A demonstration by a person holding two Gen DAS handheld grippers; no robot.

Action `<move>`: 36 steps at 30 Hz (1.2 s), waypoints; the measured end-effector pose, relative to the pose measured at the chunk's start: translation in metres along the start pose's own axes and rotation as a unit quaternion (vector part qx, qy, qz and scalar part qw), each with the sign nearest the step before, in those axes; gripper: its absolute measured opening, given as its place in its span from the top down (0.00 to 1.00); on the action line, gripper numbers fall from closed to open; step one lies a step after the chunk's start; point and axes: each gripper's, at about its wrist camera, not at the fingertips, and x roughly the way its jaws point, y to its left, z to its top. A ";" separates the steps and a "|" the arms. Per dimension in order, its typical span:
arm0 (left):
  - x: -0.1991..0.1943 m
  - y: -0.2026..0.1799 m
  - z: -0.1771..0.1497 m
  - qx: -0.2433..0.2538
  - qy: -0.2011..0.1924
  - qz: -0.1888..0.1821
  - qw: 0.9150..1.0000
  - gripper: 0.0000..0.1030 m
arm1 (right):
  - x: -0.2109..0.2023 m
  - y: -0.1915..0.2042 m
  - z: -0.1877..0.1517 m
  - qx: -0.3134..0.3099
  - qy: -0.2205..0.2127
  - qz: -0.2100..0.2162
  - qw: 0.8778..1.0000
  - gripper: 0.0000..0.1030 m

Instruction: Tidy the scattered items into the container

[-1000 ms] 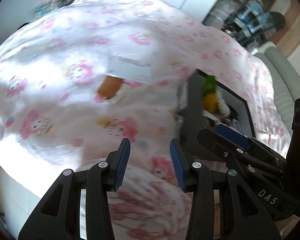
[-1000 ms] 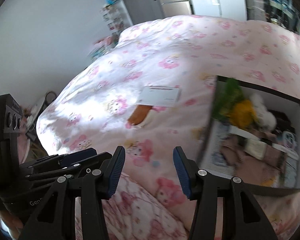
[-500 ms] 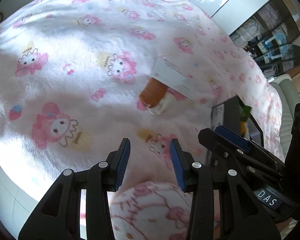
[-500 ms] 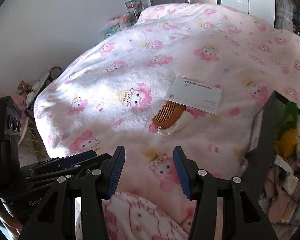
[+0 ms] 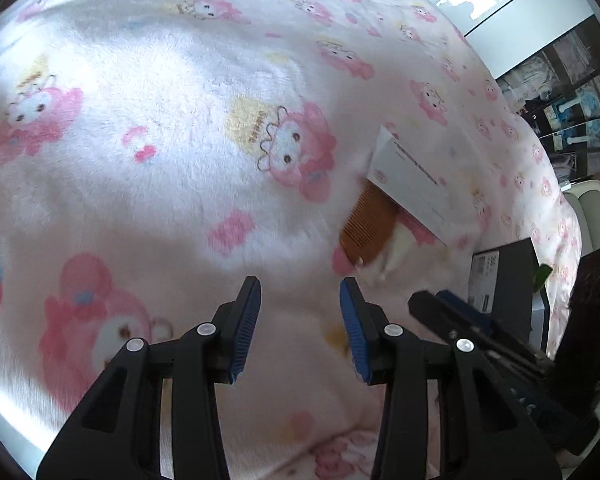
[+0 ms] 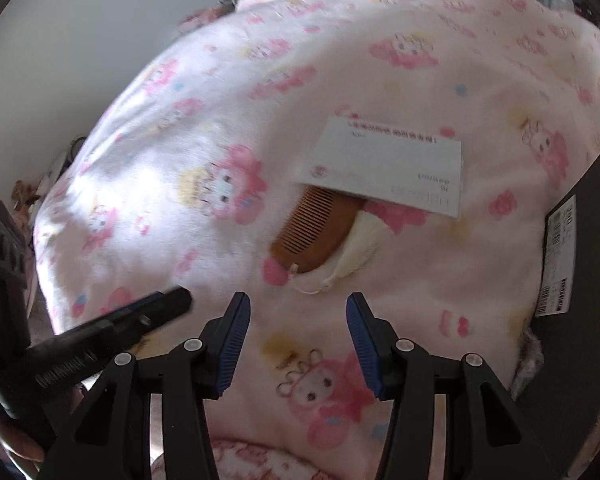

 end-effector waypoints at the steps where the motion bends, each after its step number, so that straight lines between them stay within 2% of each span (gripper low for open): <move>1: 0.005 0.002 0.003 -0.002 0.005 -0.002 1.000 0.60 | 0.008 -0.004 0.001 0.004 0.004 -0.003 1.000 0.54; 7: 0.042 -0.002 0.020 0.007 0.040 -0.031 0.999 0.60 | 0.039 -0.035 0.012 0.057 0.017 -0.017 0.998 0.54; 10: 0.059 -0.006 0.029 0.008 0.055 -0.044 0.997 0.60 | 0.044 -0.042 0.023 0.074 0.011 -0.016 0.997 0.54; 12: 0.067 -0.009 0.035 0.007 0.062 -0.054 0.997 0.60 | 0.046 -0.043 0.030 0.073 0.002 -0.006 0.997 0.54; 16: 0.081 -0.012 0.044 0.004 0.077 -0.067 0.995 0.60 | 0.062 -0.048 0.032 0.066 0.007 -0.030 0.997 0.55; 19: 0.090 -0.016 0.044 -0.002 0.086 -0.077 0.993 0.60 | 0.070 -0.049 0.030 0.064 0.010 -0.029 0.997 0.57; 20: 0.093 -0.018 0.043 -0.003 0.092 -0.085 0.992 0.63 | 0.073 -0.046 0.030 0.056 0.012 -0.027 0.998 0.60; 21: 0.094 -0.021 0.042 -0.002 0.096 -0.090 0.991 0.73 | 0.074 -0.044 0.030 0.051 0.015 -0.022 0.998 0.63; 23: 0.094 -0.028 0.039 0.006 0.098 -0.081 0.992 0.83 | 0.076 -0.039 0.028 0.045 0.028 0.009 0.999 0.77; 27: 0.081 -0.032 0.031 0.017 0.092 -0.089 0.992 0.92 | 0.069 -0.029 0.022 0.025 0.030 0.020 0.999 0.88; 36: 0.031 -0.027 0.002 0.032 0.064 -0.080 0.994 0.98 | 0.033 -0.002 -0.002 -0.035 0.042 0.037 0.998 0.89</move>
